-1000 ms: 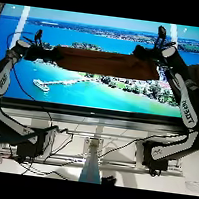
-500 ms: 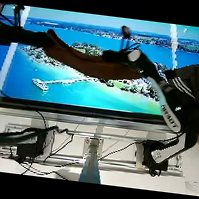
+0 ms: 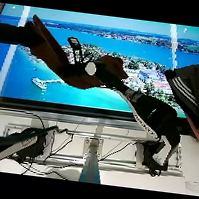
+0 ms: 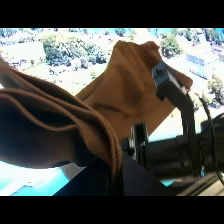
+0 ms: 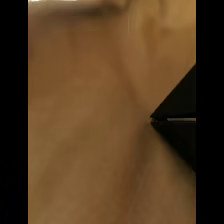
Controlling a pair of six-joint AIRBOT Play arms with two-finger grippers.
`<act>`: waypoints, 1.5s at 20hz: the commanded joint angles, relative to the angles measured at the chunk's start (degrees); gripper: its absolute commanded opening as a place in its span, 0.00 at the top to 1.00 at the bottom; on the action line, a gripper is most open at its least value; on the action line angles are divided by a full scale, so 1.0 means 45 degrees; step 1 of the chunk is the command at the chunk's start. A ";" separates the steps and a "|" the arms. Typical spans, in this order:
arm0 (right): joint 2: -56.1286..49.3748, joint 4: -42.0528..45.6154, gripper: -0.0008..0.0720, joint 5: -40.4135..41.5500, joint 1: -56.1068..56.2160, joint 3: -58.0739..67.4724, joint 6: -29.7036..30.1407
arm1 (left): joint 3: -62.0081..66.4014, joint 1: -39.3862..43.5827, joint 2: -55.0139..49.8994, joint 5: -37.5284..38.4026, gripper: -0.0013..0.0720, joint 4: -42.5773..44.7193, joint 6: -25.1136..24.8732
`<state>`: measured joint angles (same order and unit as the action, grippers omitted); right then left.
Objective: Fold the clothes and pants, and hang the long-sleeved shirts on hangers.
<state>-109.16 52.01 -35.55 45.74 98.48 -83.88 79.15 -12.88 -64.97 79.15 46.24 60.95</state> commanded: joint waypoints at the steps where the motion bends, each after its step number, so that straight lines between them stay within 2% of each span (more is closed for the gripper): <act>1: -0.0034 0.2982 0.96 -0.2273 -0.1273 0.0704 -0.0083 | -0.0010 0.0714 -0.0500 -0.0214 0.95 0.0010 0.0850; 4: 0.0131 0.5484 0.97 -0.5158 -0.3915 0.0991 -0.0087 | -0.0005 0.2657 -0.1768 -0.1447 0.95 -0.0282 0.1792; 6: 0.0175 0.5872 0.96 -0.6645 -0.6008 0.1171 0.0248 | -0.0005 0.4600 -0.2793 -0.3288 0.95 -0.0520 0.1797; 8: 0.0175 0.5731 0.97 -0.7664 -0.8121 0.1234 0.0748 | -0.0005 0.6834 -0.3842 -0.6275 0.95 -0.0520 0.1797; 11: 0.0175 0.4619 0.95 -0.8893 -1.0967 0.1234 0.1214 | -0.0005 0.9889 -0.5440 -1.1997 0.95 -0.0510 0.1792; 12: 0.0175 0.3827 0.73 -0.9083 -1.1740 0.1219 0.1219 | -0.0005 1.0608 -0.5897 -1.3376 0.91 -0.0384 0.1787; 13: 0.0170 0.3094 0.31 -0.9146 -1.2303 0.1219 0.1224 | -0.0005 1.1157 -0.6290 -1.4290 0.67 -0.0267 0.1787; 14: 0.0165 0.2497 0.16 -0.9141 -1.2716 0.1195 0.1248 | -0.0005 1.1521 -0.6606 -1.4698 0.13 -0.0272 0.1792; 15: 0.0121 0.2132 0.16 -0.9126 -1.2998 0.1195 0.1549 | -0.0005 1.1642 -0.6761 -1.4644 0.02 -0.0277 0.1802; 18: -0.0471 0.1734 0.16 -0.9233 -1.3066 0.1195 0.1705 | -0.0005 1.1259 -0.6562 -1.4076 0.01 -0.0272 0.1797; 22: -0.2302 -0.1729 0.15 -1.0316 -1.2060 0.1195 0.1919 | -0.0005 0.9734 -0.5814 -1.2769 0.01 -0.0267 0.1792; 23: -0.2725 -0.2399 0.11 -1.0462 -1.1579 0.1195 0.1919 | -0.0005 0.9292 -0.5629 -1.2322 0.01 -0.0267 0.1739; 26: -0.3487 -0.2841 0.12 -1.0064 -0.9568 0.1195 0.2239 | -0.0005 0.7902 -0.5042 -1.1108 0.02 -0.0267 0.0889; 28: -0.3526 -0.2832 0.12 -0.9539 -0.8184 0.1205 0.2837 | -0.0005 0.7077 -0.4595 -1.0457 0.02 -0.0267 0.0889; 29: -0.3526 -0.2822 0.18 -0.9204 -0.7533 0.1258 0.2909 | -0.0005 0.6727 -0.4367 -1.0166 0.02 -0.0267 0.0889; 30: -0.3521 -0.2778 0.37 -0.8796 -0.7009 0.1316 0.2909 | -0.0005 0.6377 -0.4119 -0.9836 0.03 -0.0267 0.0884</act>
<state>-123.96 40.88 -78.96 7.03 104.07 -72.58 79.11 20.43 -86.17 29.87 45.12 65.80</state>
